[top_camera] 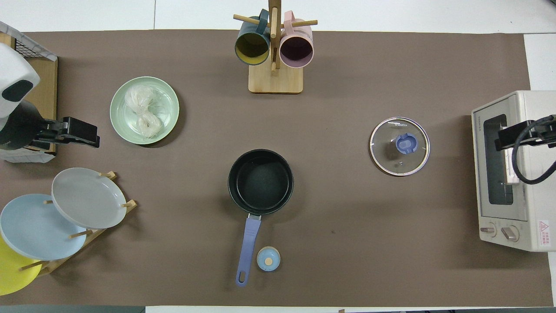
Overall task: Transfer vermicelli from plate to pot
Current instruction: 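Move the left gripper toward the vermicelli on the green plate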
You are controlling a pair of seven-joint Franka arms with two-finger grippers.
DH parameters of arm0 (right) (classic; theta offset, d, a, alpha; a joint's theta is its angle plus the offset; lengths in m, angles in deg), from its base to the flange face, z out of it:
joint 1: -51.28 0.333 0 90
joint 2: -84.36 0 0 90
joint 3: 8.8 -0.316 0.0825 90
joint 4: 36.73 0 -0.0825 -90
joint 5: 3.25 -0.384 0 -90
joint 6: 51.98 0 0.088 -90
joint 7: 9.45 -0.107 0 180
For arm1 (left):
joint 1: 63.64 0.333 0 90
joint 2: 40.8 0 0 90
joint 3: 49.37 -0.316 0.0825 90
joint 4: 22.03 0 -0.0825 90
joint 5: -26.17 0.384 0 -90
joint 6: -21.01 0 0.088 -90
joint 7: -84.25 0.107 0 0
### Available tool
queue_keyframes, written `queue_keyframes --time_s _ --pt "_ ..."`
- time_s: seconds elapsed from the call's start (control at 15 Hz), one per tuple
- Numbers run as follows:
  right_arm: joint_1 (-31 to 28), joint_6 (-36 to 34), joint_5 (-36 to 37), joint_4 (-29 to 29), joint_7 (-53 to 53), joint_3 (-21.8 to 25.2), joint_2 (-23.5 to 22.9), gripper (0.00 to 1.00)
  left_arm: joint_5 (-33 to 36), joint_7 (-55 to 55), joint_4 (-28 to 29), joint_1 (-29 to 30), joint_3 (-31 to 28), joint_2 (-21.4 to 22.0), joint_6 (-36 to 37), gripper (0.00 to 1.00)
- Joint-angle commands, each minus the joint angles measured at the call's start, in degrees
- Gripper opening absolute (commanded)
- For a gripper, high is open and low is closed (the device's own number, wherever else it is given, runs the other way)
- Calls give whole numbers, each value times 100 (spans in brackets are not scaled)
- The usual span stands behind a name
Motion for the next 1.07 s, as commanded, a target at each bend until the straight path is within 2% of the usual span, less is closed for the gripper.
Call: queue_keyframes --time_s 0.0,0.4,0.53,0.6,0.8,1.0 --pt "-28 -43 -67 39 -82 -15 75 100 -54 -54 174 22 -1 120 -184 100" --pt "-28 -43 -76 57 -38 -23 75 100 -71 -176 236 22 -10 24 -483 100" --pt "42 53 -85 135 -12 -67 93 100 -133 -212 184 48 -10 -353 -816 100" --pt "78 358 -94 301 -3 -67 171 100 -133 -212 79 57 -19 -625 -1009 100" --pt "104 826 -251 672 -38 -67 295 100 -80 -212 -369 57 -28 -1740 -1562 100" --pt "201 1212 -234 987 6 -67 295 100 -36 -212 -388 232 -28 -2383 -2433 100"
